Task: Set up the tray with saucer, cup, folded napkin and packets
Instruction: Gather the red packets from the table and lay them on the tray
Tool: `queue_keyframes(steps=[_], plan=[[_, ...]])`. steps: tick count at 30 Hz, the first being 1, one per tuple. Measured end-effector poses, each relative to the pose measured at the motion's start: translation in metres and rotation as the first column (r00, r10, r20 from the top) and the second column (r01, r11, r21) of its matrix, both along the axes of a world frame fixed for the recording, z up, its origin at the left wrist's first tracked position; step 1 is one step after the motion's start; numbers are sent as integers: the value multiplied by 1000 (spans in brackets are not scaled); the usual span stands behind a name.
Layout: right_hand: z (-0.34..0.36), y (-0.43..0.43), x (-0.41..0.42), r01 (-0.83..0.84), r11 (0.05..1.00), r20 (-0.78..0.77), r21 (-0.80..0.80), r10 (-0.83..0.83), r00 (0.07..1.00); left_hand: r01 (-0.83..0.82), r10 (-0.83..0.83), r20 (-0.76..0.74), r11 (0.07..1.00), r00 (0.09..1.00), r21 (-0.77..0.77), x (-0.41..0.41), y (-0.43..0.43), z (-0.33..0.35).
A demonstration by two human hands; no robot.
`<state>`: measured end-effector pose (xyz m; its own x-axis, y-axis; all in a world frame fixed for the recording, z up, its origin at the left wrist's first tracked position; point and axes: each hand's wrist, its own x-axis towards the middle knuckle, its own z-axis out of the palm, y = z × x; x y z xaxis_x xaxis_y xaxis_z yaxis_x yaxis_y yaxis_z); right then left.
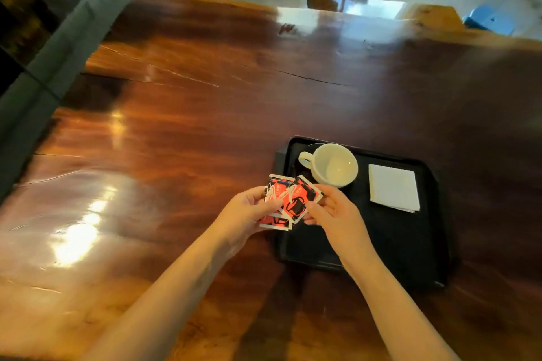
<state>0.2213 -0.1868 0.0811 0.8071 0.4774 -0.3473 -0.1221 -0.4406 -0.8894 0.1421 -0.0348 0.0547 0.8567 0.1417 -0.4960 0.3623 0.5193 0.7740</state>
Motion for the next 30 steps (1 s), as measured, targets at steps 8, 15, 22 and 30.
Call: queue_keyframes(steps=[8,15,22,30], plan=[[-25,-73,26,110,987,-221,-115,-133,966,91,-80,-117,992,990,91,40,-77,-12],[-78,-142,68,150,964,-164,-221,-189,968,20,56,-323,974,945,226,77,-159,-63],[-124,-161,89,63,966,-123,-253,-97,988,63,299,-351,675,887,735,89,-178,-100],[-135,-154,85,-70,962,-87,-264,49,995,275,96,-317,305,944,912,90,-177,-109]])
